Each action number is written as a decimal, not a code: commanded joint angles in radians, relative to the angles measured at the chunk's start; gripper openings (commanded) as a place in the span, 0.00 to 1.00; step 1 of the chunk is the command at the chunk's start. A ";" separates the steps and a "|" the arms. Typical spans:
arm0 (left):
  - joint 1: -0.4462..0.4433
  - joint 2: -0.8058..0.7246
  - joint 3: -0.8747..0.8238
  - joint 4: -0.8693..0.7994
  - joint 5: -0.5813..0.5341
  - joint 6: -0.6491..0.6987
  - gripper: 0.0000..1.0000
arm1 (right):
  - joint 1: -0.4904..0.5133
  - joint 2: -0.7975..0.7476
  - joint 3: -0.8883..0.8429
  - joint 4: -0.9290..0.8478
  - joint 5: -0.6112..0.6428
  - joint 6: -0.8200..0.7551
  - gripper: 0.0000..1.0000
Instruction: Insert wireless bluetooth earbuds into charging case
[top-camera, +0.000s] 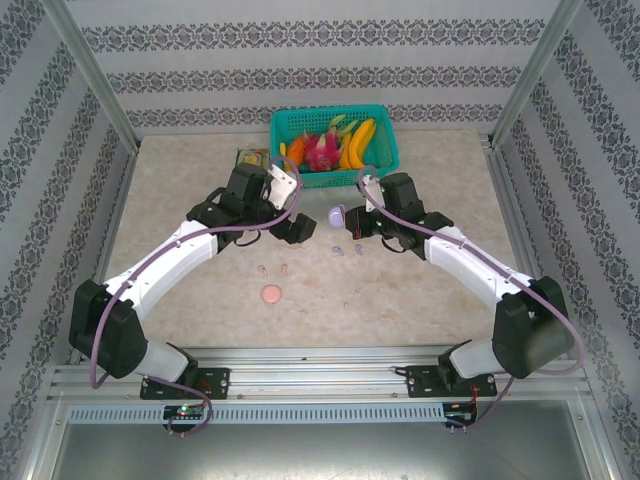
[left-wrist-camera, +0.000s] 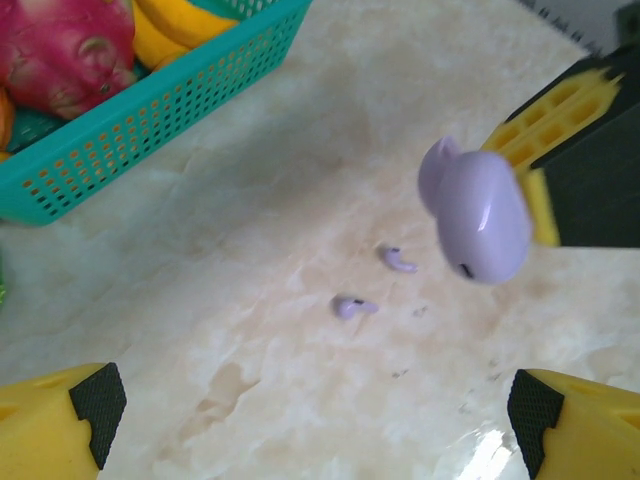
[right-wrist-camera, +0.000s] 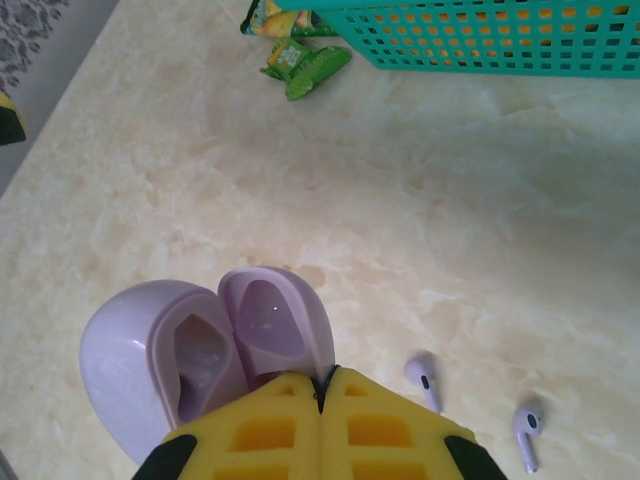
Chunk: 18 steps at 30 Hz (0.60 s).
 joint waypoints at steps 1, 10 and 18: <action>0.003 0.025 0.086 -0.121 -0.049 0.086 1.00 | 0.019 0.010 0.043 -0.054 0.055 -0.094 0.00; 0.001 0.268 0.393 -0.533 0.175 0.233 1.00 | 0.013 0.052 0.048 -0.017 0.074 -0.301 0.00; 0.001 0.413 0.547 -0.655 0.291 0.258 1.00 | 0.012 0.084 0.048 0.089 0.073 -0.292 0.00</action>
